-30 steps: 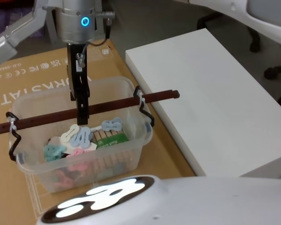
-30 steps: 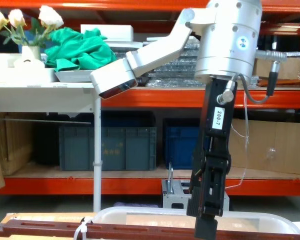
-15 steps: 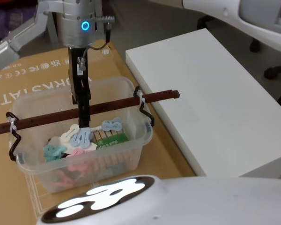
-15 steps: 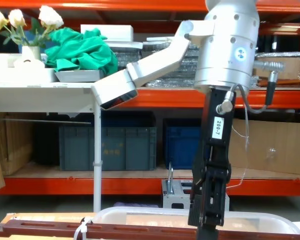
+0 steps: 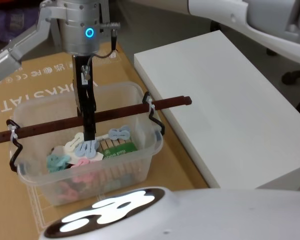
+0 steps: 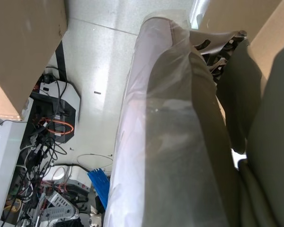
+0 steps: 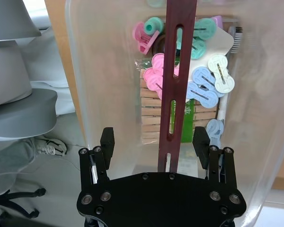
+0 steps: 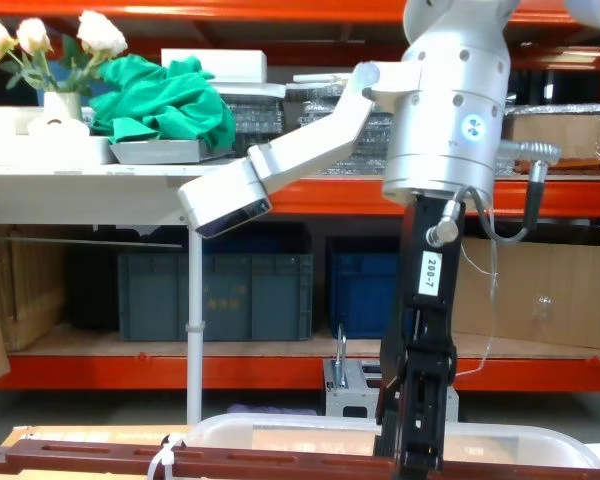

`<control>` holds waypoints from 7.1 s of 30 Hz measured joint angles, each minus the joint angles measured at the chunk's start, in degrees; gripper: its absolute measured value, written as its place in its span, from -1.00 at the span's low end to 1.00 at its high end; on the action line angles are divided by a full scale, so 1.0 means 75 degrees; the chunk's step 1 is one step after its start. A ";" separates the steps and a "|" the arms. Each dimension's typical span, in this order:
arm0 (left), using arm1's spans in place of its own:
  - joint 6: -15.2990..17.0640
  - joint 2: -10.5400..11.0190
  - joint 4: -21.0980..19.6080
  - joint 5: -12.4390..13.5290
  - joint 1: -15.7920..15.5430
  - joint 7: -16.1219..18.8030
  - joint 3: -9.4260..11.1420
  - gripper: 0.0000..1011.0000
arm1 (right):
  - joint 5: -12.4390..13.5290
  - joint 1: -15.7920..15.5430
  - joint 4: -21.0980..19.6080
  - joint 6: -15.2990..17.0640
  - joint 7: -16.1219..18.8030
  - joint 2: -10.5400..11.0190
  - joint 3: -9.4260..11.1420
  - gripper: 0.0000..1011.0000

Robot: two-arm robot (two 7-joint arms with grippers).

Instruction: Use one hand to grasp the basket and place it at the designated location.

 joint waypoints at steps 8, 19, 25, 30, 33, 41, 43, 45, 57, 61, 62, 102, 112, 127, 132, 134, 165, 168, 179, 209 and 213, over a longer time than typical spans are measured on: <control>0.0000 0.0000 0.0000 0.0000 0.0000 0.0000 0.0000 -1.00 | 0.0062 -0.0110 0.0052 -0.0009 0.0060 -0.0045 -0.0020 0.98; 0.0000 0.0000 0.0000 0.0000 0.0000 0.0000 0.0000 -1.00 | 0.0081 -0.0198 0.0026 0.0060 0.0094 -0.0031 -0.0034 0.98; 0.0000 0.0000 0.0000 0.0000 0.0000 0.0000 0.0000 -1.00 | 0.0078 -0.0233 -0.0025 0.0155 0.0106 -0.0004 -0.0035 0.98; 0.0000 0.0000 0.0000 0.0000 0.0000 0.0000 0.0000 -1.00 | 0.0077 -0.0235 -0.0028 0.0165 0.0123 -0.0004 -0.0037 0.98; 0.0000 0.0000 0.0000 0.0000 0.0000 0.0000 0.0000 -1.00 | 0.0074 -0.0235 -0.0030 0.0165 0.0120 -0.0004 -0.0037 0.98; 0.0000 0.0000 0.0000 0.0000 0.0000 0.0000 0.0000 -1.00 | 0.0068 -0.0235 -0.0032 0.0165 0.0111 0.0001 -0.0037 0.87; 0.0000 0.0000 0.0000 0.0000 0.0000 0.0000 0.0000 -1.00 | 0.0065 -0.0234 -0.0032 0.0165 0.0108 0.0003 -0.0036 0.76; 0.0000 0.0000 0.0000 0.0000 0.0000 0.0000 0.0000 -1.00 | 0.0061 -0.0233 -0.0032 0.0166 0.0106 0.0006 -0.0036 0.66; 0.0000 0.0000 0.0000 0.0000 0.0000 0.0000 0.0000 -1.00 | 0.0057 -0.0225 -0.0032 0.0162 0.0097 0.0008 -0.0034 -0.16; 0.0000 0.0000 0.0000 0.0000 0.0000 0.0000 0.0000 -1.00 | 0.0057 -0.0225 -0.0032 0.0160 0.0096 0.0007 -0.0034 -0.40; 0.0000 0.0000 0.0000 0.0000 0.0000 0.0000 0.0000 -1.00 | 0.0056 -0.0225 -0.0032 0.0160 0.0096 0.0007 -0.0034 -0.47; 0.0000 0.0000 -0.0002 0.0000 0.0000 0.0000 0.0000 -1.00 | -0.0002 -0.0156 -0.0067 0.0152 0.0091 0.0112 0.0011 -0.52; 0.0000 0.0000 0.0000 0.0000 0.0000 0.0000 0.0000 -1.00 | -0.0032 0.0016 -0.0092 0.0166 0.0091 0.0192 0.0075 -0.52; 0.0000 0.0000 0.0000 0.0000 0.0000 0.0000 0.0000 -1.00 | -0.0040 0.0327 0.0144 0.0083 0.0114 0.0181 0.0187 -0.52; 0.0000 0.0000 0.0000 0.0000 0.0000 0.0000 0.0000 -1.00 | -0.0017 0.0427 0.0223 0.0046 0.0130 0.0169 0.0236 -0.52; 0.0000 0.0000 0.0000 0.0000 0.0000 0.0000 0.0000 -1.00 | -0.0008 0.0480 0.0243 0.0034 0.0129 0.0171 0.0272 -0.52; 0.0000 0.0000 0.0000 0.0000 0.0000 0.0000 0.0000 -1.00 | 0.0011 0.1017 0.0297 0.0189 0.0069 0.0465 0.0590 -0.52; 0.0000 0.0000 -0.0001 0.0000 0.0000 0.0000 -0.0001 -1.00 | -0.0011 0.1071 0.0199 0.0321 0.0029 0.0582 0.0648 -0.52; 0.0000 0.0000 -0.0001 0.0000 0.0000 0.0000 0.0000 -1.00 | -0.0046 0.1016 -0.0101 0.0937 -0.0088 0.0910 0.0797 -0.52; 0.0000 0.0000 -0.0001 0.0000 0.0000 0.0000 0.0000 -1.00 | -0.0313 0.0785 -0.0444 0.2340 -0.0039 0.1764 0.1182 -0.52; 0.0000 0.0001 0.0002 0.0001 0.0000 0.0000 0.0000 -1.00 | -0.0369 0.0779 -0.0545 0.2545 -0.0064 0.1931 0.1244 -0.52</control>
